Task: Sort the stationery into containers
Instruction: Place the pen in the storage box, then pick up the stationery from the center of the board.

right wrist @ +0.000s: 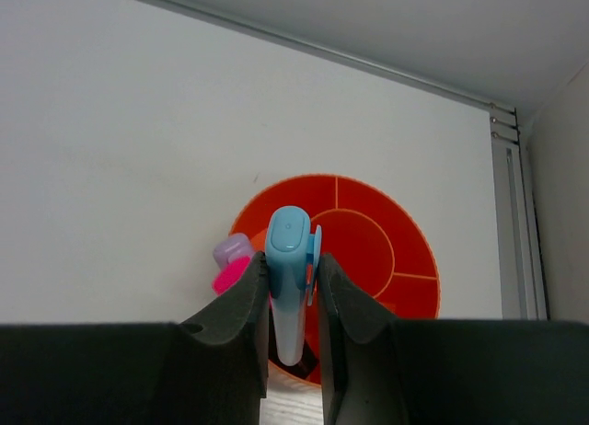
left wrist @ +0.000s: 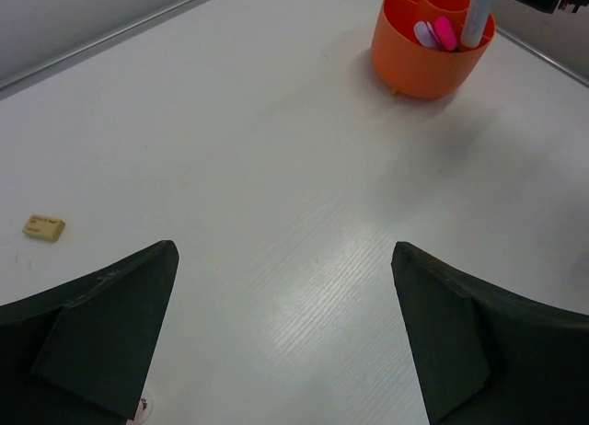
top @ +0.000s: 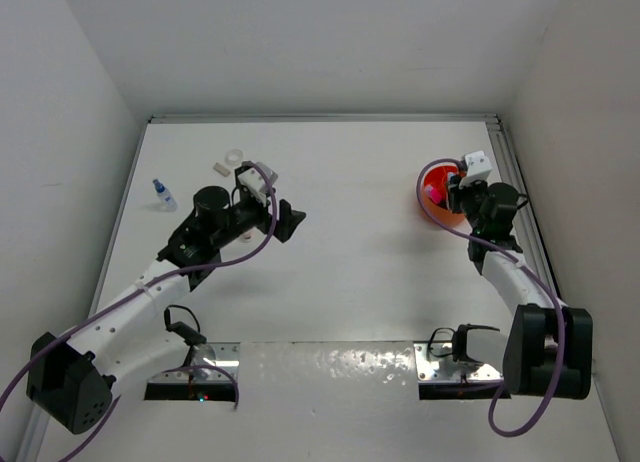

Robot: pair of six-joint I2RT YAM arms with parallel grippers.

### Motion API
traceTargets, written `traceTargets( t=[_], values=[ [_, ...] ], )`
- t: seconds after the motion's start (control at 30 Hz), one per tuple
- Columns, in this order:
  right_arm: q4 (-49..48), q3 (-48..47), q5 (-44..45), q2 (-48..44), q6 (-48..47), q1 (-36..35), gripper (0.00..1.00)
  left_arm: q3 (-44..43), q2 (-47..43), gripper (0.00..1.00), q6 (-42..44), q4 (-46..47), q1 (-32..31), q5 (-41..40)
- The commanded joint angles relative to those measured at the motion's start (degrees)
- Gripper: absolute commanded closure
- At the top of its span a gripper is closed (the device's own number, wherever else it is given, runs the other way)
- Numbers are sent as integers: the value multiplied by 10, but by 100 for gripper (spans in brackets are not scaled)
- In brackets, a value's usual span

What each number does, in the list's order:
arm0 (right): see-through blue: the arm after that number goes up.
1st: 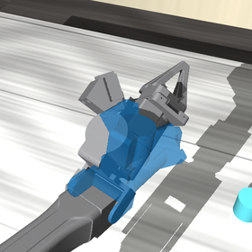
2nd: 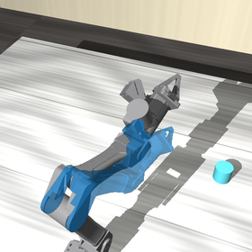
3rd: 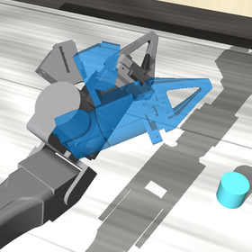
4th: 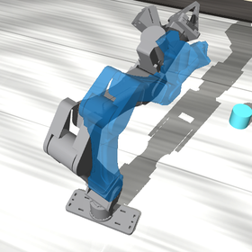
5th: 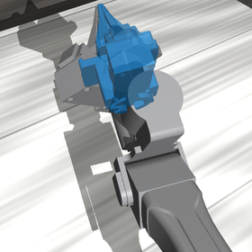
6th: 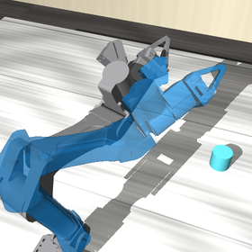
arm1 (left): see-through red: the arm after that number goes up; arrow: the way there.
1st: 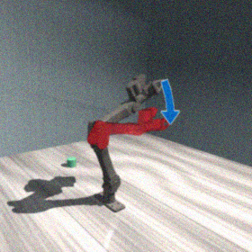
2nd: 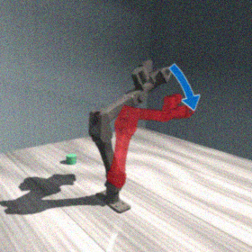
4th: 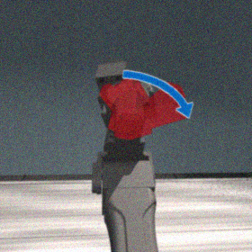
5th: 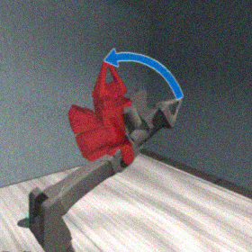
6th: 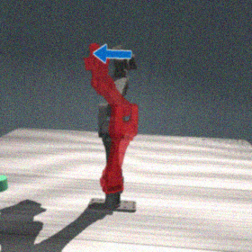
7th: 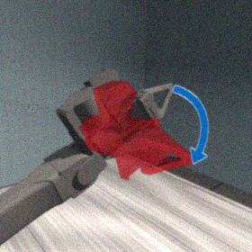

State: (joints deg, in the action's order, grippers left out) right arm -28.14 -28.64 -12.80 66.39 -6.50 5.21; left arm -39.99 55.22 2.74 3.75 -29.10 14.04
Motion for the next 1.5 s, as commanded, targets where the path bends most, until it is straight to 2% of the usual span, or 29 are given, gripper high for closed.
traceTargets(
  t=[0.0, 0.33, 0.4, 0.43, 0.47, 0.53, 0.67, 0.87, 0.97, 1.07, 1.1, 1.13, 1.17, 1.27, 1.3, 1.33, 1.37, 1.43, 1.47],
  values=[
    [-51, 9, -47, 14, -18, 23, 100, -2, -3, 0, 3, 30, 12, -4],
    [-76, 18, -83, 45, -13, 40, 100, 1, -4, 0, 2, 25, 19, -2],
    [-71, 24, -82, 35, -6, 41, 86, 1, -5, 0, 2, 21, 19, -4],
    [-70, 28, -76, 30, -3, 40, 61, 1, -6, 0, 2, 19, 20, -6],
    [-72, 35, -72, 23, 1, 40, 48, 1, -6, 0, 1, 15, 20, -9],
    [-74, 41, -64, 2, 9, 40, 33, 1, -6, 0, -2, 15, 19, -22],
    [-67, 47, -51, -29, 15, 40, 26, 3, -5, 0, -14, 15, 20, -42],
    [-26, 34, -21, -84, 29, 40, 23, 3, -5, 0, -21, 8, 23, -76],
    [14, 10, 0, -102, 60, 37, 26, 5, -6, 0, -39, 1, 24, -103],
    [64, -13, 33, -101, 125, 31, 57, 10, -7, 0, -41, -2, 28, -112],
    [77, -17, 62, -99, 142, 28, 78, 11, -8, 1, -41, -3, 29, -117],
    [87, -21, 78, -96, 158, 24, 85, 12, -9, 3, -41, -4, 30, -118],
    [98, -22, 91, -90, 190, 22, 88, 14, -10, 4, -39, -6, 31, -122],
    [99, -20, 116, -81, 231, 16, 80, 19, -14, 15, -37, -11, 34, -129],
    [99, -20, 115, -76, 236, 13, 76, 20, -16, 29, -35, -11, 36, -131],
    [100, -23, 111, -73, 241, 6, 73, 23, -19, 39, -35, -13, 37, -133],
    [102, -26, 110, -73, 245, 1, 70, 27, -20, 60, -35, -13, 40, -138],
    [117, -34, 110, -76, 250, -19, 62, 31, -19, 71, -40, -22, 45, -155],
    [122, -40, 110, -78, 249, -27, 59, 31, -15, 72, -42, -29, 53, -161]
  ],
)
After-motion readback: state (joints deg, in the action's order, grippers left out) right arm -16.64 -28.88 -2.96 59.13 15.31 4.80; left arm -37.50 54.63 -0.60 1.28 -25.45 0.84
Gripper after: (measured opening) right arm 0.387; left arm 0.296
